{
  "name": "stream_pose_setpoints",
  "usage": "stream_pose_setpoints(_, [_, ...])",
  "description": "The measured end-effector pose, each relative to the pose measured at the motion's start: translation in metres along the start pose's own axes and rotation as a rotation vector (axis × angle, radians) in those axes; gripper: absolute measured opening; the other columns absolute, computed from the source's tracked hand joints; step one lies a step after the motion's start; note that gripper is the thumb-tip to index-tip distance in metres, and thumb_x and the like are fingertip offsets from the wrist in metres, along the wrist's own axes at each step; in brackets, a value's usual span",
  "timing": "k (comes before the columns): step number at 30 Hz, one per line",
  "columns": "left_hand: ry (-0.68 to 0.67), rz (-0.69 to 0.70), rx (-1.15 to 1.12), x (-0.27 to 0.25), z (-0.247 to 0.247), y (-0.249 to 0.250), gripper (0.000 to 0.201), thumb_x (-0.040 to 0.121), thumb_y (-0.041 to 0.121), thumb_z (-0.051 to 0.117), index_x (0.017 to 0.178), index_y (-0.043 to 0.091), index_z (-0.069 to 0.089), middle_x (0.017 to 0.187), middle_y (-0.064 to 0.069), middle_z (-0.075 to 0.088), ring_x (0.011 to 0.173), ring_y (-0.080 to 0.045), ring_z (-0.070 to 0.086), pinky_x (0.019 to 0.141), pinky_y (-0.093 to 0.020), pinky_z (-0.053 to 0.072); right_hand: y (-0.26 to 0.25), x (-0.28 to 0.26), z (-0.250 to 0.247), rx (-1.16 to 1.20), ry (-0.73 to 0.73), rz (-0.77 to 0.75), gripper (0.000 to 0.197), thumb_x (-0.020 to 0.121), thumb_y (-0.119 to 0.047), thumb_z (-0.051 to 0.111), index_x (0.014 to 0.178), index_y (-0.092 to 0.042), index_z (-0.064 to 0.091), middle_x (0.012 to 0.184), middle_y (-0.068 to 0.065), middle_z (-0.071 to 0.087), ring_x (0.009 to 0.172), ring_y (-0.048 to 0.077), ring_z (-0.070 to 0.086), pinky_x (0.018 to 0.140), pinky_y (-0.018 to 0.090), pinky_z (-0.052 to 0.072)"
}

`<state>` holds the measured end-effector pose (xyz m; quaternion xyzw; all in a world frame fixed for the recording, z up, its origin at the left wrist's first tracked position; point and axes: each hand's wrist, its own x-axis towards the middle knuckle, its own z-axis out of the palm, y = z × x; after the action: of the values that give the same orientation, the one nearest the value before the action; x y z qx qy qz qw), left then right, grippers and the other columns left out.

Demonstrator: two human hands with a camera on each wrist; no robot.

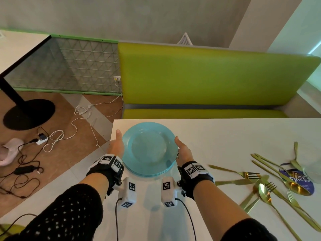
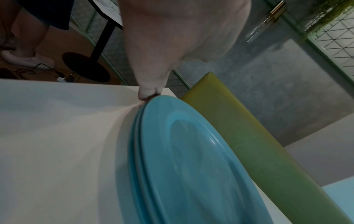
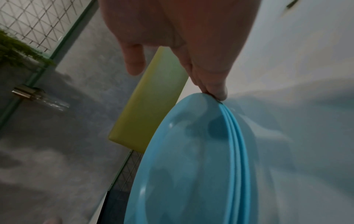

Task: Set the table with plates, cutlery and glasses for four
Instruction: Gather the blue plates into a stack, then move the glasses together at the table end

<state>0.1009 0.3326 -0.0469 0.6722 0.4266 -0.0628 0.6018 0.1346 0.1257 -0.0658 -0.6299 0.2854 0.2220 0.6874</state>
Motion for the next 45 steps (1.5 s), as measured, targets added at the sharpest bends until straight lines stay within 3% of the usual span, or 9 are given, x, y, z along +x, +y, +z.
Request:
stream_pose_setpoints(7, [0.181, 0.111, 0.178, -0.006, 0.02, 0.013, 0.07, 0.098, 0.05, 0.027, 0.135, -0.007, 0.041, 0.14, -0.028, 0.044, 0.129, -0.041, 0.042, 0.106, -0.043, 0.032, -0.03, -0.035, -0.033, -0.08, 0.023, -0.004, 0.072, 0.088, -0.048, 0.057, 0.141, -0.006, 0.034, 0.144, 0.016, 0.039, 0.135, 0.03, 0.036, 0.111, 0.041, 0.029])
stream_pose_setpoints(14, [0.124, 0.335, 0.23, -0.049, 0.091, 0.031, 0.048, 0.096, 0.027, 0.047, 0.133, -0.004, 0.043, 0.136, -0.027, 0.047, 0.129, -0.041, 0.04, 0.105, -0.042, 0.031, -0.054, -0.078, -0.12, -0.182, 0.14, -0.034, 0.057, 0.092, -0.039, 0.055, 0.134, -0.001, 0.045, 0.129, 0.02, 0.054, 0.117, 0.031, 0.054, 0.104, 0.044, 0.044])
stream_pose_setpoints(17, [0.034, 0.411, 0.258, -0.074, 0.134, 0.038, 0.044, 0.094, 0.022, 0.051, 0.132, -0.001, 0.045, 0.136, -0.024, 0.049, 0.129, -0.039, 0.042, 0.105, -0.04, 0.032, -0.055, -0.095, -0.168, -0.184, 0.176, -0.025, 0.042, 0.096, -0.026, 0.052, 0.127, 0.002, 0.051, 0.107, 0.019, 0.06, 0.077, 0.023, 0.056, 0.102, 0.044, 0.042])
stream_pose_setpoints(21, [-0.123, 0.503, 0.307, -0.116, 0.202, 0.044, 0.041, 0.093, 0.018, 0.051, 0.13, 0.002, 0.046, 0.135, -0.019, 0.053, 0.127, -0.035, 0.046, 0.105, -0.037, 0.034, -0.052, -0.104, -0.25, -0.208, 0.219, -0.035, 0.032, 0.099, -0.014, 0.043, 0.128, -0.001, 0.049, 0.134, 0.027, 0.049, 0.091, 0.028, 0.058, 0.087, 0.037, 0.047])
stream_pose_setpoints(24, [-0.265, 0.541, 0.354, -0.157, 0.256, 0.042, 0.043, 0.092, 0.019, 0.054, 0.131, 0.004, 0.045, 0.135, -0.016, 0.054, 0.126, -0.031, 0.049, 0.104, -0.034, 0.036, -0.05, -0.101, -0.321, -0.15, 0.367, -0.024, 0.014, 0.096, -0.015, 0.049, 0.094, -0.006, 0.061, 0.09, 0.011, 0.061, 0.066, 0.016, 0.053, 0.059, 0.026, 0.045])
stream_pose_setpoints(26, [-0.379, 0.551, 0.39, -0.184, 0.294, 0.04, 0.047, 0.09, 0.02, 0.059, 0.132, 0.006, 0.043, 0.134, -0.014, 0.055, 0.124, -0.029, 0.051, 0.101, -0.031, 0.039, -0.051, -0.095, -0.369, -0.11, 0.463, -0.012, 0.019, 0.093, -0.013, 0.051, 0.075, -0.01, 0.056, 0.075, 0.007, 0.058, 0.062, 0.017, 0.054, 0.055, 0.027, 0.044])
stream_pose_setpoints(33, [-0.659, 0.591, 0.628, -0.247, 0.439, 0.031, 0.073, 0.079, 0.028, 0.073, 0.138, 0.013, 0.033, 0.14, -0.009, 0.047, 0.124, -0.024, 0.05, 0.101, -0.031, 0.044, -0.063, -0.083, -0.511, -0.099, 0.652, -0.085, 0.016, 0.095, -0.015, 0.052, 0.08, -0.013, 0.057, 0.074, 0.004, 0.059, 0.062, 0.018, 0.053, 0.058, 0.029, 0.045])
stream_pose_setpoints(41, [-0.684, 0.675, 0.901, -0.265, 0.542, -0.003, 0.105, 0.062, 0.042, 0.083, 0.145, 0.015, 0.025, 0.14, -0.011, 0.035, 0.132, -0.026, 0.034, 0.105, -0.037, 0.04, -0.063, -0.056, -0.59, -0.294, 0.757, -0.087, 0.016, 0.09, -0.016, 0.053, 0.081, -0.013, 0.066, 0.082, 0.011, 0.066, 0.077, 0.03, 0.062, 0.082, 0.044, 0.053])
stream_pose_setpoints(45, [-0.637, 0.722, 0.858, -0.264, 0.569, -0.013, 0.11, 0.058, 0.045, 0.084, 0.146, 0.015, 0.025, 0.142, -0.012, 0.036, 0.137, -0.027, 0.027, 0.109, -0.036, 0.032, -0.058, -0.039, -0.607, -0.395, 0.762, -0.095, 0.023, 0.088, -0.022, 0.056, 0.106, -0.014, 0.067, 0.106, 0.01, 0.07, 0.1, 0.03, 0.065, 0.093, 0.045, 0.051])
